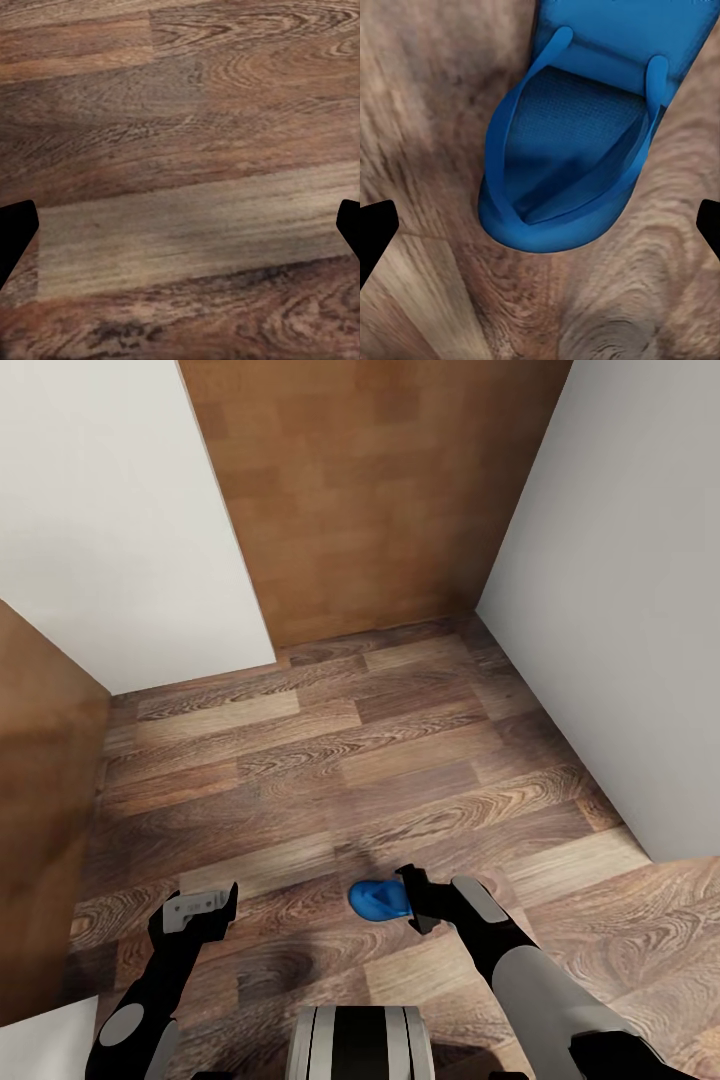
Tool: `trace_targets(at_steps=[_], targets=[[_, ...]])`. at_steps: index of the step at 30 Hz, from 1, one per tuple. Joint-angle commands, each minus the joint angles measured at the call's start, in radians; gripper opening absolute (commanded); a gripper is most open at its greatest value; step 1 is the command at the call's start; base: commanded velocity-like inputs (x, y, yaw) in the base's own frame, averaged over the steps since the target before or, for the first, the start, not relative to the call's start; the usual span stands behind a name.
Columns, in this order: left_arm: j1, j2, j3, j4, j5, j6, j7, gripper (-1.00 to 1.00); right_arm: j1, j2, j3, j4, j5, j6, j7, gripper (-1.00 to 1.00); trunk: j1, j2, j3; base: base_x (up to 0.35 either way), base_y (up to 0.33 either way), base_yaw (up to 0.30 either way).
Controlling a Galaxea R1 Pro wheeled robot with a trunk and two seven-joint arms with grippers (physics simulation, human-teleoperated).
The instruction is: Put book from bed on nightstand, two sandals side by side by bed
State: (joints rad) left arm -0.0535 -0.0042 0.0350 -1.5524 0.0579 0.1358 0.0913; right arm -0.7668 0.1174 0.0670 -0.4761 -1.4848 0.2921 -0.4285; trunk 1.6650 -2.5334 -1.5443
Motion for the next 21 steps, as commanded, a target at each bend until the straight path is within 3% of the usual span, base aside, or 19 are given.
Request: trace_targets(at_steps=[1,7,21], targets=[[0.000,0.000,0.000,-0.002,0.006,0.005,0.002,1.00,0.000,-0.001,0.004,-0.002,-0.003,0.001,-0.006,1.00,0.000,0.000,-0.001,0.000,0.000,0.000],[0.000,0.000,0.000,-0.002,0.006,0.005,0.002,1.00,0.000,-0.001,0.004,-0.002,-0.002,0.001,-0.006,1.00,0.000,0.000,-0.001,0.000,0.000,0.000],[0.000,0.000,-0.001,0.011,0.005,0.005,0.002,1.00,0.000,-0.001,0.004,-0.002,-0.002,0.001,-0.006,1.00,0.006,-0.004,-0.055,0.000,0.000,0.000]])
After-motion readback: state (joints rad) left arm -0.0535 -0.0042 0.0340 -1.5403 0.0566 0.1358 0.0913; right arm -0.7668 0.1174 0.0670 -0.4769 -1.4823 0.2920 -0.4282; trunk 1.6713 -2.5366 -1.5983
